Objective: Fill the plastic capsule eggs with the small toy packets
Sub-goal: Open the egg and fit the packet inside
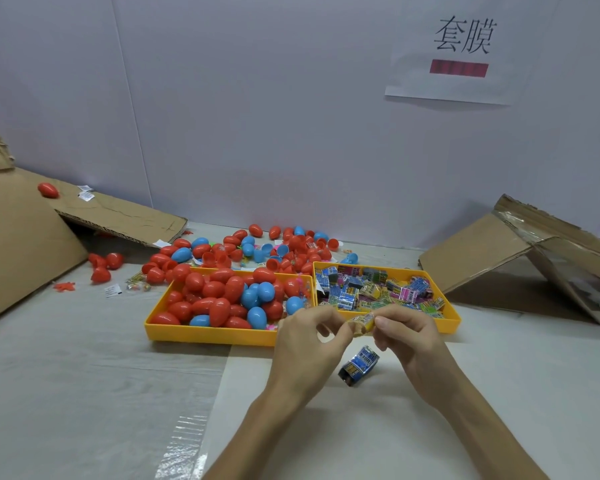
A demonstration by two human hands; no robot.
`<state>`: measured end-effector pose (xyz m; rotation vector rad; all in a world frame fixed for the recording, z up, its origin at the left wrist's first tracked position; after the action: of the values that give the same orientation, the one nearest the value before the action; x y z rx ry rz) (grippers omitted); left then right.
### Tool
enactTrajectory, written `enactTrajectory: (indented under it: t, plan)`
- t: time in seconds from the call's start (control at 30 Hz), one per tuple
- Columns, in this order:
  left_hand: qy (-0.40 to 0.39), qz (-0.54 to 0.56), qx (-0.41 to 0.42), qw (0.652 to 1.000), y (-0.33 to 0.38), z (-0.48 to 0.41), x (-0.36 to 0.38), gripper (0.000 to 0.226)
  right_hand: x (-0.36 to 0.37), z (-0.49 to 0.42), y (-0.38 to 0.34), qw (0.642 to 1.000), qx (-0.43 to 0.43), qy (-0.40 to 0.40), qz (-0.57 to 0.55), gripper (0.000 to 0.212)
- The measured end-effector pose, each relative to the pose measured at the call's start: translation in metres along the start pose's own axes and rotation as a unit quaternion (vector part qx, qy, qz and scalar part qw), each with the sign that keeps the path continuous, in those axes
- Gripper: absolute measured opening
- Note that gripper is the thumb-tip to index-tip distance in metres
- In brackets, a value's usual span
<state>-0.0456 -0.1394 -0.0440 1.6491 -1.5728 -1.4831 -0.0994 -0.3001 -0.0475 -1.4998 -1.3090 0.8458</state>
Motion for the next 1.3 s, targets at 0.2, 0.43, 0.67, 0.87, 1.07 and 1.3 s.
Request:
enactTrajectory:
  t: [0.2, 0.43, 0.67, 0.87, 1.07, 1.3]
  plan:
    - [-0.008, -0.02, 0.0, 1.0, 0.003, 0.002, 0.0, 0.024, 0.002, -0.001, 0.006, 0.999, 0.032, 0.004, -0.003, 0.018]
    - [0.0, -0.021, -0.009, 1.0, 0.0, -0.001, -0.002, 0.019, 0.005, 0.001, 0.002, 0.999, 0.032, -0.018, -0.001, 0.014]
    - [-0.001, -0.026, -0.007, 1.0, -0.002, -0.001, -0.002, 0.022, 0.001, -0.001, 0.008, 0.998, 0.058, 0.011, 0.009, 0.024]
    - [0.022, -0.015, 0.008, 1.0, -0.001, -0.003, -0.007, 0.021, -0.002, -0.001, 0.007, 0.998, 0.048, 0.017, -0.021, 0.026]
    - [0.287, -0.21, -0.012, 0.935, -0.002, -0.002, -0.061, 0.029, -0.006, -0.002, 0.006, 0.997, 0.05, 0.029, -0.044, 0.027]
    - [0.283, -0.282, -0.205, 0.893, -0.04, -0.006, -0.1, 0.051, -0.006, -0.002, 0.006, 0.997, 0.049, 0.038, -0.046, 0.028]
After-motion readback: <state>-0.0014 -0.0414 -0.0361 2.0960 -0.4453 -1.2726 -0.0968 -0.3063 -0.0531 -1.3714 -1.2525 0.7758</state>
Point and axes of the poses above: each hand's wrist, its own z-axis away from the middle knuckle, its own x-axis out of the palm, y = z × x, the point moved 6 cm from there along -z, towards the middle knuckle, and after that the axes turned 4 degrees about -x, right-handed, at the moved point
